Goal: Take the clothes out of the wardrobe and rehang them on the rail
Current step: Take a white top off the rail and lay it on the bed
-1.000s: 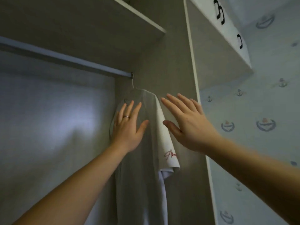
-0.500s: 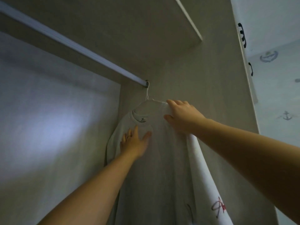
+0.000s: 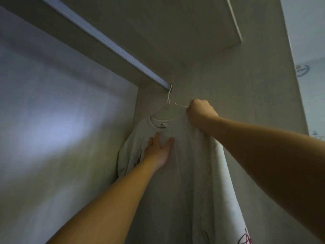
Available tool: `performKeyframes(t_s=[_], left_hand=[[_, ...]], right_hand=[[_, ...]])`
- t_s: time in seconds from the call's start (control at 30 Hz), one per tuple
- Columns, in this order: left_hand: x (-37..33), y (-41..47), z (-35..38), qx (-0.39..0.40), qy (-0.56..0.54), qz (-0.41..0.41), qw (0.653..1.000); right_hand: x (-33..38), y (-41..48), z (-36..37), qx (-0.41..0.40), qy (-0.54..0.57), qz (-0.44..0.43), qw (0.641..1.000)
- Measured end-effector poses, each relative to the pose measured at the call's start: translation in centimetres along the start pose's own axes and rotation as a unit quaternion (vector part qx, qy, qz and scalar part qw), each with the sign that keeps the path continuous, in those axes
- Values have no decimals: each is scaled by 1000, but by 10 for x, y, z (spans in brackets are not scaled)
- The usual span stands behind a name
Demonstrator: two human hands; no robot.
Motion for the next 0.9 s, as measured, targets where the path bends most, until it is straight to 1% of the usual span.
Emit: performKeyframes(t_s=[0.07,0.17,0.27,0.33,0.4,0.5,0.57,0.63,0.73,0.83,0.9], left_hand=[[-2,0,-5,1,3,7,1000],[-9,-4,-13,-20,11,26,999],[-14,-9,-20,-36,42,45,997],[-17,-11,-25,-51,46,73,995],[-22,-16,-31,-84,61,112,988],[-36,-35,-33,-148,117,172,967],[-44,-52,-29,-191,121,219,949],[-48,-70,-20,-217,112,249,937],[-52,-96,2,-215,125,260,933],[-64,-126,32,-215,129,318,914],[-76,-151,58,-206,109,354,906]], right_hand=[[1,-1,-2,-16,-1,-7,1000],[0,0,-9,-47,9,-19,999],[-8,-3,-18,-66,27,-25,997],[-16,-12,-24,-75,41,-39,996],[-27,-28,-30,-80,52,-55,994],[-48,-64,-43,-84,60,-74,992],[-64,-93,-57,-91,63,-88,990],[-80,-124,-73,-97,56,-100,989],[-108,-170,-97,-94,42,-105,989],[-144,-216,-126,-84,38,-90,992],[-172,-248,-148,-87,27,-71,993]])
Point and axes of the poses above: each hand's wrist, its own y-axis towards the middle knuckle, its own z-axis out of the palm, x = y × z, the point moved 2 cm from there along y, towards the middle knuckle, and after that the axes turned 2 degrees about -y, right-handed, at the moved point
